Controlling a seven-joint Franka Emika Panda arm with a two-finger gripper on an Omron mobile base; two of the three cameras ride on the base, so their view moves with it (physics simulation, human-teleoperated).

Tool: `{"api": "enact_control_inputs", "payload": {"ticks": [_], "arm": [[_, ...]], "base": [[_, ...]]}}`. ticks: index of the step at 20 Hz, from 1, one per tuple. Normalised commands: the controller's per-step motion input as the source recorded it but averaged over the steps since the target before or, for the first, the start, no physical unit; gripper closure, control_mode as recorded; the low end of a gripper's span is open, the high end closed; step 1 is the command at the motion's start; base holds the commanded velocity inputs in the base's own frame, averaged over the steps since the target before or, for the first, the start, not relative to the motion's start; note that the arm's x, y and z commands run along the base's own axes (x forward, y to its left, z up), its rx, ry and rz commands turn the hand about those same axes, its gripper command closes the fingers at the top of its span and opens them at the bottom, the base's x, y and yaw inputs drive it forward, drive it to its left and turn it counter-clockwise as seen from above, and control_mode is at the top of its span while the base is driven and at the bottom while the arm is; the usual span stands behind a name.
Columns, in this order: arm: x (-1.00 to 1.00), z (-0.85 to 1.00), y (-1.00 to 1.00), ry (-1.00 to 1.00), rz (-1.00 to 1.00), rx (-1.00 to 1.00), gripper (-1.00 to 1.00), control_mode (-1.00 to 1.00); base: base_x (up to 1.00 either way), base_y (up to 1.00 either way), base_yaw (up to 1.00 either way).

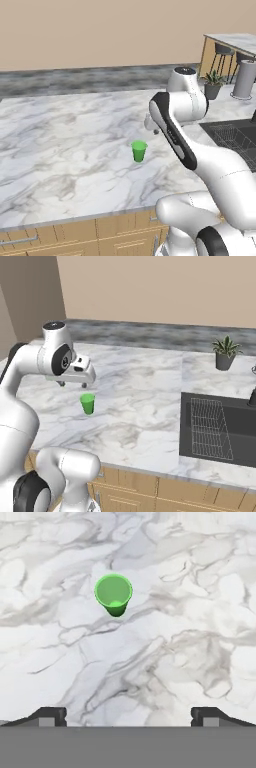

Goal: Move the cup from next to the sink to the open cabinet. Then, move the bowl with the potato to the fridge to clear the area for faucet cleaning.

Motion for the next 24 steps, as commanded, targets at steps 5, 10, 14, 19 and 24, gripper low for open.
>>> {"api": "enact_control_inputs", "payload": {"ticks": [5,10,14,19,24], "arm": [[0.6,-0.59,0.18,0.05,-0.03,0.0,-1.0,-1.0],[0.54,-0.56,-0.04,0.03,0.0,0.0,-1.0,-1.0],[0.6,-0.52,-0.14,0.03,0.0,0.0,-1.0,-1.0],[0.3,-0.37,-0.05,0.0,0.0,0.0,-1.0,-1.0],[0.22,-0.4,-0.05,0.0,0.0,0.06,-1.0,-1.0]], "base": [[0.0,0.0,0.0],[0.0,0.0,0.0],[0.0,0.0,0.0],[0.0,0.0,0.0],[0.0,0.0,0.0]]}}
